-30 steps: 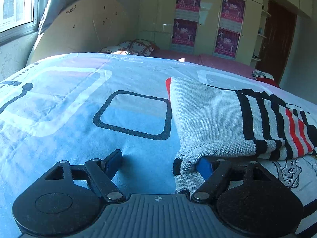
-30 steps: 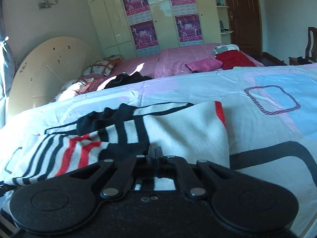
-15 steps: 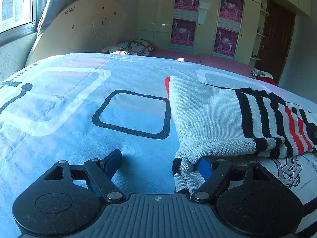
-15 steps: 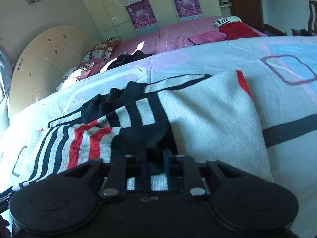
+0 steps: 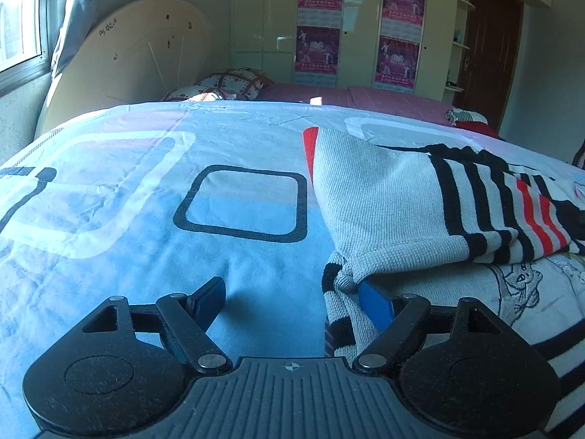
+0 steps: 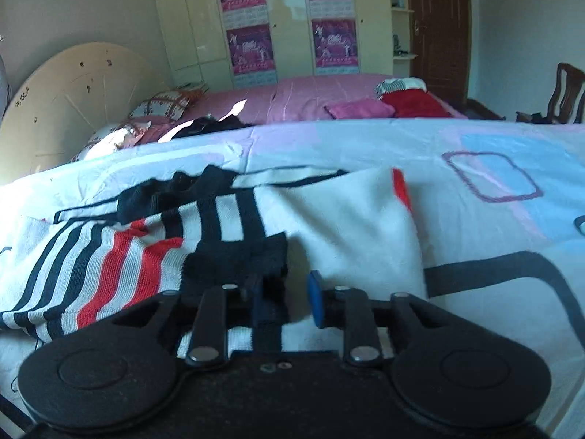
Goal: Fold small clothes
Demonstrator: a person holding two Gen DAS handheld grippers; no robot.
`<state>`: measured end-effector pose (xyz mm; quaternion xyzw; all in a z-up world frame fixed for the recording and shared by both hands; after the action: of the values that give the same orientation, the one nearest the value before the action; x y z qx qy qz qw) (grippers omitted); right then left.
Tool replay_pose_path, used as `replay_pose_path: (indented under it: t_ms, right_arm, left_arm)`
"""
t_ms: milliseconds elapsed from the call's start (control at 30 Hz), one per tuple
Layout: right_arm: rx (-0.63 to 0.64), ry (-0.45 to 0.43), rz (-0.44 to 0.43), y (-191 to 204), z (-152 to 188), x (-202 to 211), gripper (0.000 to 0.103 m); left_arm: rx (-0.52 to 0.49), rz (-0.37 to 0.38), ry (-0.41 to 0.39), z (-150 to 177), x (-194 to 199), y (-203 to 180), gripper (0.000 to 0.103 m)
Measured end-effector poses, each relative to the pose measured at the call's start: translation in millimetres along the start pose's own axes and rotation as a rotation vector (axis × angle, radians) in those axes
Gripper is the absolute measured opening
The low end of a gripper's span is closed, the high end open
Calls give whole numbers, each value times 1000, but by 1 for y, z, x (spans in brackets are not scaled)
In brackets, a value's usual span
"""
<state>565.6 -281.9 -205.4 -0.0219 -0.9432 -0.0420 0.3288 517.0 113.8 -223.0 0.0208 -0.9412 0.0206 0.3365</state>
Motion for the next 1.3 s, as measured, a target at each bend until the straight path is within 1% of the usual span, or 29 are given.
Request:
replay_pose_path:
  t_ms: [67, 100, 133, 167, 233, 300, 333, 367, 400, 467, 500, 533, 600, 700, 733, 767, 800, 833, 867, 900, 933, 1000, 1067, 1100, 1133, 1167, 1200, 1267, 1300]
  right_arm:
    - [14, -52, -69, 6, -9, 15, 15]
    - [40, -60, -112, 16, -12, 19, 10]
    - [73, -68, -139, 27, -13, 20, 10]
    - [123, -73, -179, 43, -14, 19, 10]
    - [192, -72, -235, 72, -12, 14, 8]
    - [283, -77, -275, 101, -7, 4, 7]
    - [319, -51, -248, 105, -1, -8, 4]
    - [326, 5, -194, 102, 6, -25, 4]
    - [305, 45, -166, 95, 11, -38, 2]
    - [268, 46, -175, 92, 3, -35, 1]
    - [266, 18, -181, 94, -4, -29, 7]
    - [265, -13, -201, 99, -11, -24, 7]
    - [268, -39, -254, 117, -21, -22, 7]
    - [288, -22, -326, 149, -23, -38, 7]
    - [311, -5, -322, 156, -19, -49, 6]
    - [334, 35, -286, 158, -13, -63, 6]
    - [341, 52, -258, 154, -9, -76, 5]
    - [320, 37, -266, 150, -13, -77, 4]
    - [302, 48, -263, 144, -17, -74, 4]
    - [293, 23, -242, 136, -23, -67, 10]
    - [272, -24, -233, 126, -31, -56, 17]
    - [225, -51, -238, 106, -35, -44, 17]
    - [255, -2, -180, 93, -23, -57, 17]
    - [255, 39, -161, 87, -11, -70, 16]
    - [257, 13, -165, 86, -9, -68, 16]
    - [277, 21, -152, 88, -10, -63, 16]
    - [288, 24, -151, 90, -12, -53, 18]
    - [282, -41, -199, 96, -19, -23, 18]
    - [301, -58, -216, 102, -20, -9, 20]
  left_arm:
    - [-28, 37, -84, -18, 23, -5, 79]
    - [-36, 73, -118, -30, 28, -15, 72]
    - [-52, 116, -138, -42, 28, -28, 67]
    - [-70, 152, -147, -51, 23, -43, 64]
    - [-88, 208, -160, -65, 3, -73, 63]
    - [-97, 218, -129, -65, -28, -90, 64]
    - [-95, 207, -78, -59, -47, -93, 64]
    - [-82, 195, -29, -49, -62, -92, 64]
    - [-62, 212, -45, -47, -67, -90, 65]
    - [-82, 201, -25, -52, -60, -91, 65]
    - [-70, 199, -57, -61, -52, -88, 65]
    - [-42, 217, -89, -71, -46, -85, 65]
    - [-16, 230, -99, -85, -49, -84, 65]
    - [-49, 219, -79, -94, -74, -88, 65]
    - [-60, 207, -35, -91, -91, -88, 65]
    - [-66, 175, 5, -84, -106, -83, 65]
    - [-39, 178, 0, -81, -114, -75, 65]
    - [3, 203, 3, -84, -113, -70, 65]
    - [15, 204, 8, -87, -106, -67, 65]
    - [11, 180, -27, -93, -93, -61, 65]
    - [18, 186, -71, -97, -79, -56, 65]
    - [32, 216, -86, -93, -61, -54, 65]
    - [-22, 204, -55, -79, -66, -62, 65]
    - [-62, 183, -4, -64, -77, -66, 65]
    - [-97, 168, 2, -54, -83, -68, 65]
    - [-116, 151, -19, -54, -78, -70, 66]
    - [-121, 157, -18, -58, -69, -73, 66]
    - [-90, 206, -75, -66, -41, -80, 66]
    - [-99, 228, -100, -68, -27, -87, 66]
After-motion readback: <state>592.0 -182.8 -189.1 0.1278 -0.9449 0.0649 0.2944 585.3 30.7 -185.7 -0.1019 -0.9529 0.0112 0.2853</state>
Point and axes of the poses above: each gripper's, at about its wrist camera, not at the fingertips, and x roughly against the way its jaws point, y to its left, z to its underside, the point moved 10 cm from there along -x, roughly the way its jaws point, and after that the axes turned 1 degree about x, right-handed, at the moved point
